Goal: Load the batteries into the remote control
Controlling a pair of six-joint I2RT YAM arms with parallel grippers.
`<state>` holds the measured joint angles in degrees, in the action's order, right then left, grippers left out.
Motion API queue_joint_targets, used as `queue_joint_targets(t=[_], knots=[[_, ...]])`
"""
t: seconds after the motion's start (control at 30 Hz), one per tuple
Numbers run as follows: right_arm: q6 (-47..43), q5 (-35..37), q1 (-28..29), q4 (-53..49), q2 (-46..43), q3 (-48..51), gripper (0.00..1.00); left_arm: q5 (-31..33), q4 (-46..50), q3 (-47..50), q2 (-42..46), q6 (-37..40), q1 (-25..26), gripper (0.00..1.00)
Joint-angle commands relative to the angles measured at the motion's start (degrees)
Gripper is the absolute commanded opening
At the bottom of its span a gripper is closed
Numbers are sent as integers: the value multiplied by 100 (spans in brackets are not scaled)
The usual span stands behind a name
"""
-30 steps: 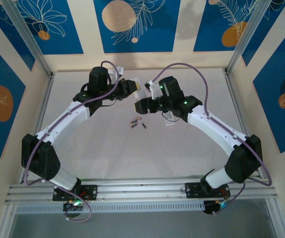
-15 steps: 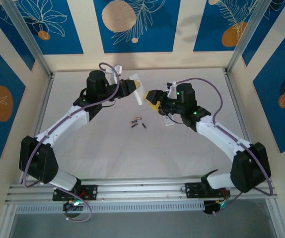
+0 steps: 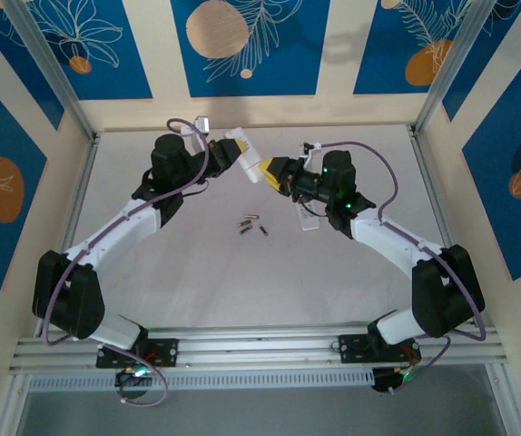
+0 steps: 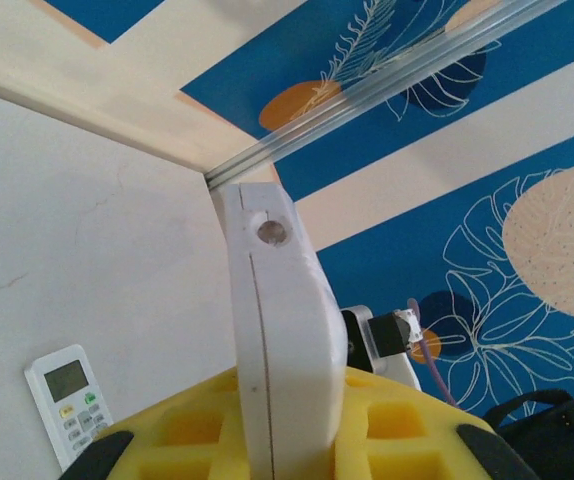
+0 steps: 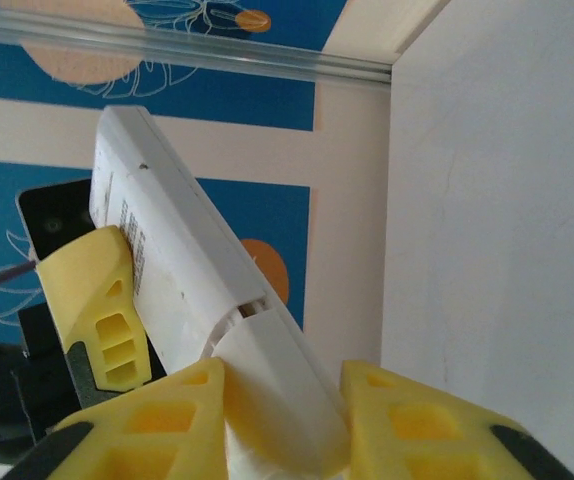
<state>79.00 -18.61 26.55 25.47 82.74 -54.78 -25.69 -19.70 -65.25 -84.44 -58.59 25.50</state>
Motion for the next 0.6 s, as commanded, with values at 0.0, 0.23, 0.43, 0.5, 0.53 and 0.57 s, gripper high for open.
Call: queue_joint_targets(t=[0.0,0.23,0.43,0.5,0.53,0.57], knots=[[-134,-180,170,-153,-61,27,24,187,-564,78,170,-143,73,7],[-267,-156,19,-229,-290,447,14,642,-990,327,189,-458,-514,7],[-407,-272,-57,-285,-427,616,13,721,-994,381,-31,-425,-824,7],[-470,-299,-85,-297,-459,654,12,714,-1024,453,-95,-441,-933,6],[-494,-325,-95,-311,-477,670,12,706,-1081,496,-122,-441,-984,6],[-517,-340,-112,-322,-502,684,11,710,-1110,537,-140,-452,-1027,6]])
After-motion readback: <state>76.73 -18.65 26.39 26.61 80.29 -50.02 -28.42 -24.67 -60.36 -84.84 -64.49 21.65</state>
